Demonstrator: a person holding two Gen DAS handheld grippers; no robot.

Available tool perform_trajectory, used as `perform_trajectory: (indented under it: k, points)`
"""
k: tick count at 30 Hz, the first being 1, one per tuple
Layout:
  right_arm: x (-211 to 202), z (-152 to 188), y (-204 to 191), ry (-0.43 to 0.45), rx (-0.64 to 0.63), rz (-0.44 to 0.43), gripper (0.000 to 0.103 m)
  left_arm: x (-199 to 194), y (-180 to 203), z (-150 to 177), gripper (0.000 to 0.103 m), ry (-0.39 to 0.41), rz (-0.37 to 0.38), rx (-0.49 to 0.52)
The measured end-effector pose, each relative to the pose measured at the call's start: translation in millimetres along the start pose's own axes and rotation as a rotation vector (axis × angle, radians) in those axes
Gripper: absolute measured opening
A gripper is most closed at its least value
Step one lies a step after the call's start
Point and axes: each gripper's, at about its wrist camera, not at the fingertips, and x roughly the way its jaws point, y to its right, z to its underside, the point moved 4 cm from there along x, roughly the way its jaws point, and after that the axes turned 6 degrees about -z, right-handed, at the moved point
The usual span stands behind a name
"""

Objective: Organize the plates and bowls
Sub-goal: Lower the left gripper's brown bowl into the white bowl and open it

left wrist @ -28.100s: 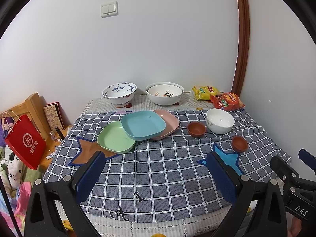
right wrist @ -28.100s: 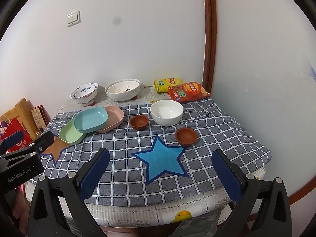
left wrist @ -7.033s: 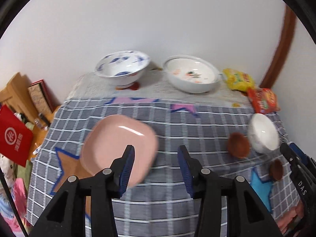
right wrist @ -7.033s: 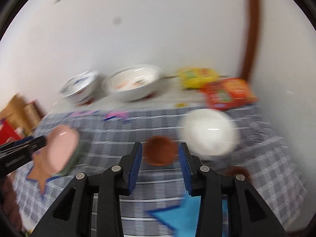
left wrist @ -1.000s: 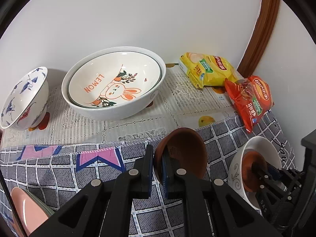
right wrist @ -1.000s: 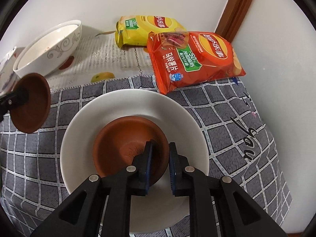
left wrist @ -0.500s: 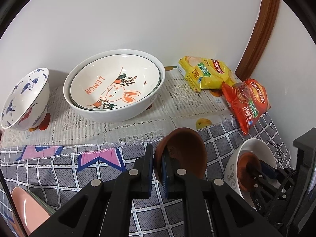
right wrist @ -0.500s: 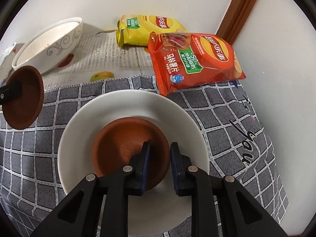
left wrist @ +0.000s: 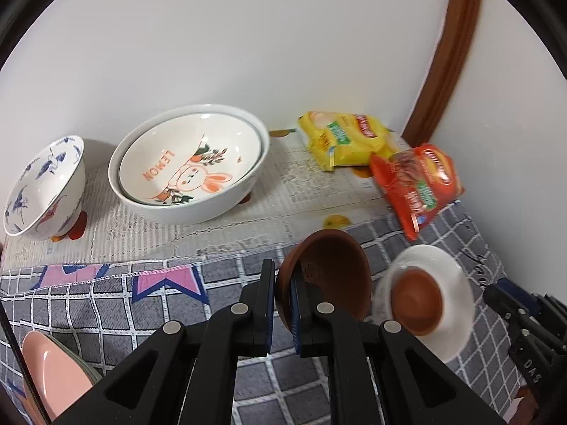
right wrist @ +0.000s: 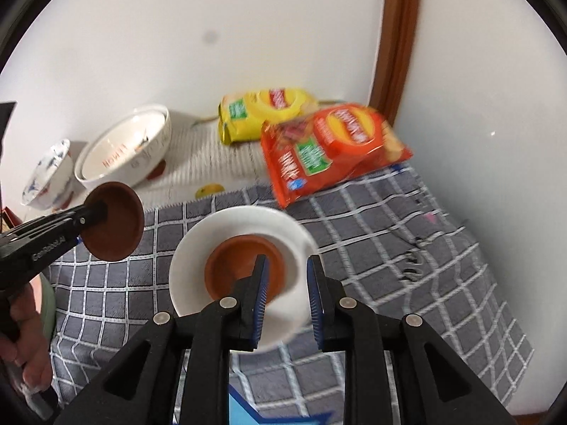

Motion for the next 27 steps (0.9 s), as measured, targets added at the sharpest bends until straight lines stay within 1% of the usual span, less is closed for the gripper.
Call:
perform_trajectory:
  k: [1, 3, 5, 7, 11, 16, 20, 23, 27]
  points:
    - [-8.4, 0.9, 5.5, 0.014, -0.006, 0.007, 0.025, -2.3, 2.3, 0.3, 0.008, 0.002, 0.008, 0.002]
    - [-20.3, 4.2, 17.1, 0.039, -0.011, 0.026, 0.028, -6.1, 9.7, -0.2, 0.008, -0.004, 0.050, -0.009]
    - [-29.3, 8.1, 29.1, 0.058, -0.007, 0.053, 0.028, -8.1, 21.2, -1.5, 0.008, -0.016, 0.075, -0.010]
    - [-35.0, 14.5, 43.9, 0.065, 0.019, 0.079, 0.028, -9.9, 33.3, -0.7, 0.008, -0.017, 0.080, 0.002]
    - [-39.0, 28.7, 66.2, 0.076, 0.061, 0.093, 0.028, -8.5, 59.0, 2.4, 0.008, -0.037, 0.108, 0.023]
    - [-36.9, 49.0, 90.9, 0.062, 0.097, 0.128, 0.028, 2.5, 82.7, 8.3, 0.008, -0.060, 0.111, 0.049]
    - [-31.8, 58.8, 102.5, 0.044, 0.125, 0.128, 0.028, 15.4, 93.3, 11.8, 0.008, -0.087, 0.116, 0.053]
    - [-28.1, 63.0, 104.5, 0.031, 0.132, 0.124, 0.028, 24.8, 97.3, 14.5, 0.008, -0.111, 0.135, 0.039]
    - [-23.8, 65.0, 98.6, 0.010, 0.104, 0.119, 0.028, 34.0, 99.9, 17.5, 0.009, -0.132, 0.146, 0.023]
